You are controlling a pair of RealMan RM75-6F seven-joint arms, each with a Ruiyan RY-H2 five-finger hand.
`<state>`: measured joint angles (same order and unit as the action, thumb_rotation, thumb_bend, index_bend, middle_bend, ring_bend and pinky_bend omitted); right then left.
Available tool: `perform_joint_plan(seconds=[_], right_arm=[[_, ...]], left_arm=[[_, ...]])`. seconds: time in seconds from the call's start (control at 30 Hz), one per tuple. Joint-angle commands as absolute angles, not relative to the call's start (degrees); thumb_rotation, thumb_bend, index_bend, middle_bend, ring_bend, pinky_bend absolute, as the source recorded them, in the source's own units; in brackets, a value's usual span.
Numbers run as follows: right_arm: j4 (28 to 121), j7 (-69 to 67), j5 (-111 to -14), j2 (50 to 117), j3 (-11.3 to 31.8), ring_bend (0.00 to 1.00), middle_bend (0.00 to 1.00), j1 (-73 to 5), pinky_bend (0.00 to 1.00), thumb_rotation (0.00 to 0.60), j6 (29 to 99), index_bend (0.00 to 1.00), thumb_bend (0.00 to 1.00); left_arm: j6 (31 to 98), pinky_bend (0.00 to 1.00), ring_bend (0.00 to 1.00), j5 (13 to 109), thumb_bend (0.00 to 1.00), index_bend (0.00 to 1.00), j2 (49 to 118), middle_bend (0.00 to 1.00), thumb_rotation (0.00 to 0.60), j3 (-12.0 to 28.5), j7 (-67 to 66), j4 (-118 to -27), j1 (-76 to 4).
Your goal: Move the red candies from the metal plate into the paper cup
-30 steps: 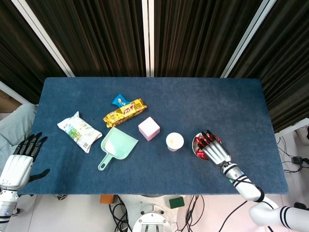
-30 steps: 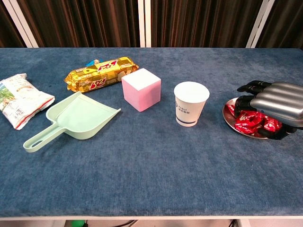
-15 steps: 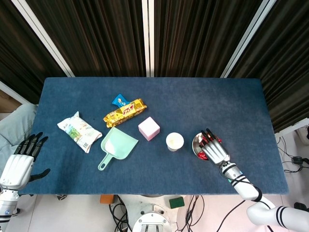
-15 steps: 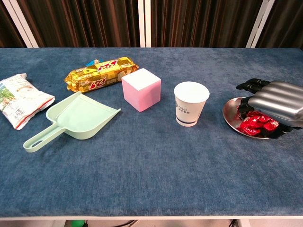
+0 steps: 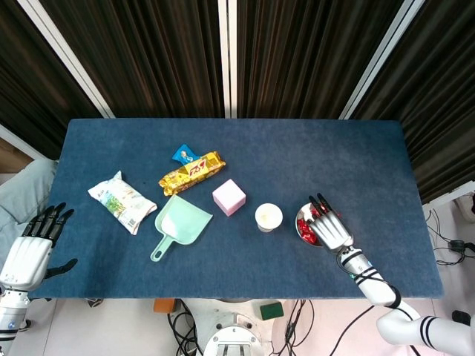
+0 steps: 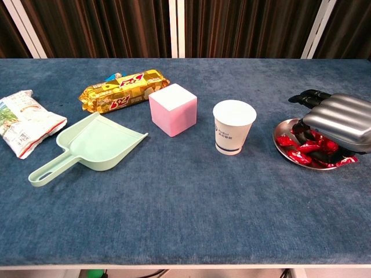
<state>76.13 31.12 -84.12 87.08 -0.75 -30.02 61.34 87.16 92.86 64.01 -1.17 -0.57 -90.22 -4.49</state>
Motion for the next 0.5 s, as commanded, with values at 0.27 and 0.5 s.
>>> perform_joint_plan(seconds=[0.27, 0.5], right_arm=[[76.41, 28.96, -85.82, 86.07, 0.07, 0.06, 0.59, -29.49, 0.0, 0.6, 64.07, 0.85, 0.6], [80.81, 29.8, -87.41, 83.18, 1.08, 0.06, 0.6, -29.17, 0.0, 0.6, 67.01, 0.87, 0.61]], left_arm=[[86.79, 0.15, 0.0, 92.69, 0.1, 0.09, 64.0, 0.03, 0.6, -1.2, -0.72, -90.29, -4.62], [87.13, 0.15, 0.0, 92.92, 0.1, 0.09, 63.99, 0.03, 0.6, -1.25, -0.77, -90.38, -4.51]])
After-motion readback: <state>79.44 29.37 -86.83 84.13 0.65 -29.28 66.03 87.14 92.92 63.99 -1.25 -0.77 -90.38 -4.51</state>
